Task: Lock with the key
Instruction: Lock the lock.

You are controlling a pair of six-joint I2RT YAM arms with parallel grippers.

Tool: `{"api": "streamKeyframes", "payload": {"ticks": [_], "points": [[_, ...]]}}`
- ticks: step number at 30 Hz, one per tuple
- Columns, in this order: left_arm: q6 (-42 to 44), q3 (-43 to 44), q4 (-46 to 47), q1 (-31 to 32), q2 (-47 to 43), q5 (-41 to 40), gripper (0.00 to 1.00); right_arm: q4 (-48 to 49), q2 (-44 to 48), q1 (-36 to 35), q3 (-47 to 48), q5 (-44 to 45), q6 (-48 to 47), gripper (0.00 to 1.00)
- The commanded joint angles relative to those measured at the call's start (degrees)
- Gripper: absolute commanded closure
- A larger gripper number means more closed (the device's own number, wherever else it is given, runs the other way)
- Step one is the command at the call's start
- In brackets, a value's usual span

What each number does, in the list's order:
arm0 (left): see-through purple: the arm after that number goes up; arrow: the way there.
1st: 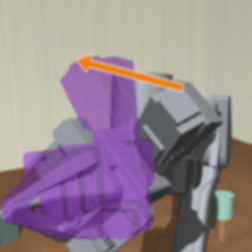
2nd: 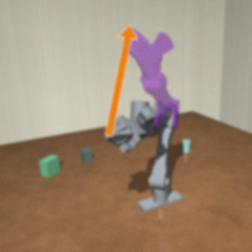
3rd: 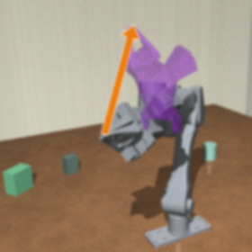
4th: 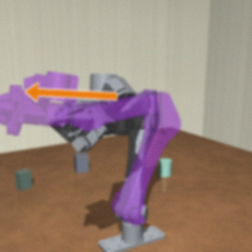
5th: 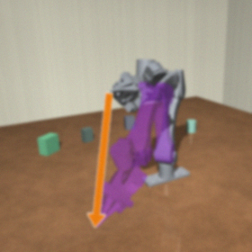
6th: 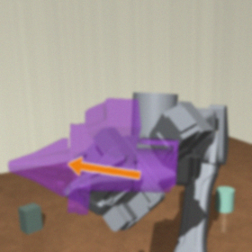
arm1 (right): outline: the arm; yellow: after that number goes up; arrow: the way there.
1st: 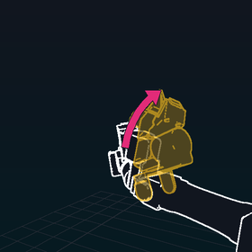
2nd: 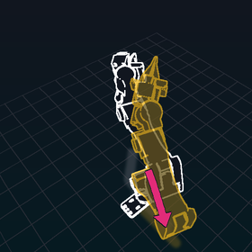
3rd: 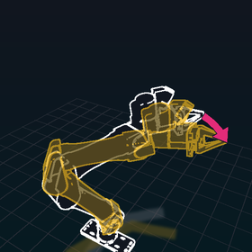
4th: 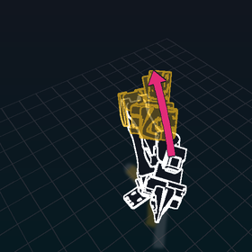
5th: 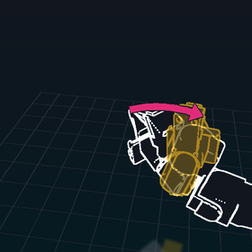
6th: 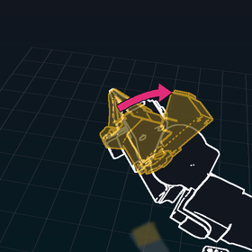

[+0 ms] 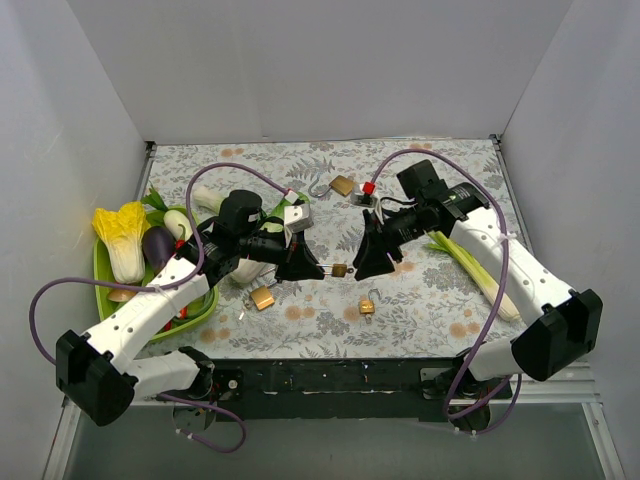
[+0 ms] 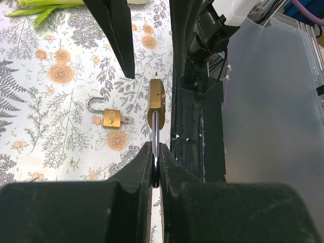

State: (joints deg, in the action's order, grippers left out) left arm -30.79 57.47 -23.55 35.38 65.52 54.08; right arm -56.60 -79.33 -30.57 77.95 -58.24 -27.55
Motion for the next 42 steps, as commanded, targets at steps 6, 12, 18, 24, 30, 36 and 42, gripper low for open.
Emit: {"api": "streamKeyframes", "payload": {"ticks": [6,12,18,24,30,36,42], "points": [[1.52,1.68,1.05,0.22,0.31,0.67,1.0,2.46,-1.26,-3.01,2.82,0.58,1.18,0.57],[1.69,1.5,0.88,0.31,0.4,1.29,1.0,2.2,-1.7,-3.36,2.91,1.55,1.01,0.72],[3.27,1.59,0.09,0.31,0.67,1.37,1.0,1.75,-1.79,-3.53,2.91,2.69,0.57,0.75],[4.24,1.06,-0.62,0.75,0.67,1.2,1.0,2.02,-1.62,-3.53,2.56,3.04,0.83,0.73],[4.24,1.33,-1.23,0.92,1.1,1.02,1.0,1.93,-1.88,-3.8,2.99,3.66,0.92,0.71],[3.89,1.59,-1.67,0.92,1.81,0.67,1.0,1.76,-1.44,-4.68,3.17,5.24,0.22,0.8],[3.1,1.5,-2.46,0.84,1.72,-0.99,1.0,0.79,-1.35,-4.94,3.35,6.82,-0.31,0.99]]}}
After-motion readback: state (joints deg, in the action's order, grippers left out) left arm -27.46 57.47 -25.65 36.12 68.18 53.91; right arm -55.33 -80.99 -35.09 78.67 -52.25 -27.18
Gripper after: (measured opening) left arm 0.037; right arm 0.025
